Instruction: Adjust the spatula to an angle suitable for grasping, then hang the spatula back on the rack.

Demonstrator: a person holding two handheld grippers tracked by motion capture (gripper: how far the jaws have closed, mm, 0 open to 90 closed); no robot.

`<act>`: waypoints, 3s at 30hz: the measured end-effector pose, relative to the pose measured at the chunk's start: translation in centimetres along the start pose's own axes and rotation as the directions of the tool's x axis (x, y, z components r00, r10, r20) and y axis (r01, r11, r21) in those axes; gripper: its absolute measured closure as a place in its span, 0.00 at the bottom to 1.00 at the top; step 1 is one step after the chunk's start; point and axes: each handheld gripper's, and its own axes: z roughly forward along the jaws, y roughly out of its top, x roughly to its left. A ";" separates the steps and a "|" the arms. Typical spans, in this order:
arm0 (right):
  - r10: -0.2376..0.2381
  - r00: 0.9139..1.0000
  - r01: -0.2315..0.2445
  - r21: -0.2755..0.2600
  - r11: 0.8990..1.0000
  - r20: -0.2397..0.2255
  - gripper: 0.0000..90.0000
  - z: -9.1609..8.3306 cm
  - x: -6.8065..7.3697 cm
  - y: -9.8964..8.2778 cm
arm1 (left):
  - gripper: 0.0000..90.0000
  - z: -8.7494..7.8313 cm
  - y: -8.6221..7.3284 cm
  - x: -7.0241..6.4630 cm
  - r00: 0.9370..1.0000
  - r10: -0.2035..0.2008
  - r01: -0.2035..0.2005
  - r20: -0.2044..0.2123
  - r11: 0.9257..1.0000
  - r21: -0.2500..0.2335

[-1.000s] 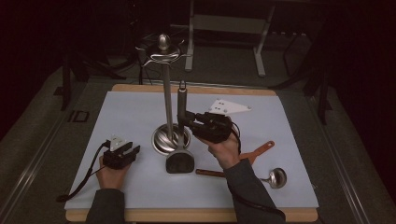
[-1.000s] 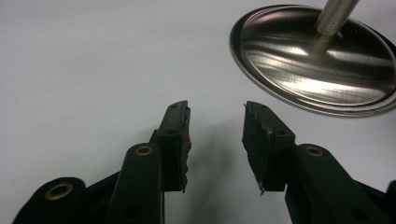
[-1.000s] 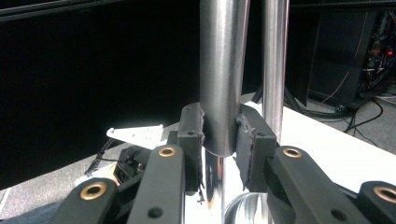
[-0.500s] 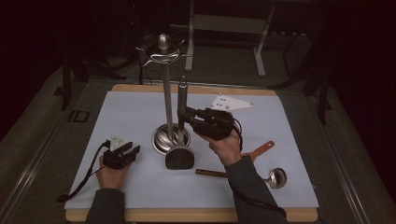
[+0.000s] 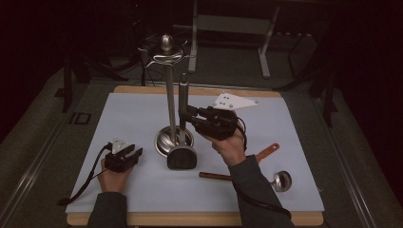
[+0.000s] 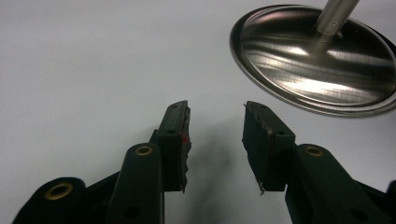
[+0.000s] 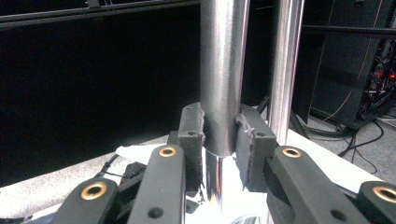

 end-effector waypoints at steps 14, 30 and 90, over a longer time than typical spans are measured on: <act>-0.007 1.000 0.008 0.015 1.000 -0.030 0.82 1.1 -0.1 1.3 | 0.68 0.0 0.0 0.0 1.000 0.000 0.000 0.001 1.000 0.001; 0.041 0.998 -0.039 0.048 0.998 -0.044 0.82 2.4 -1.4 1.5 | 0.68 0.0 0.0 0.0 1.000 -0.002 0.002 0.000 1.000 0.001; -0.044 0.953 -0.086 0.403 0.911 0.301 0.76 -0.8 -7.5 -3.7 | 0.82 -4.7 2.2 -1.0 0.998 -0.015 0.027 0.054 0.972 -0.234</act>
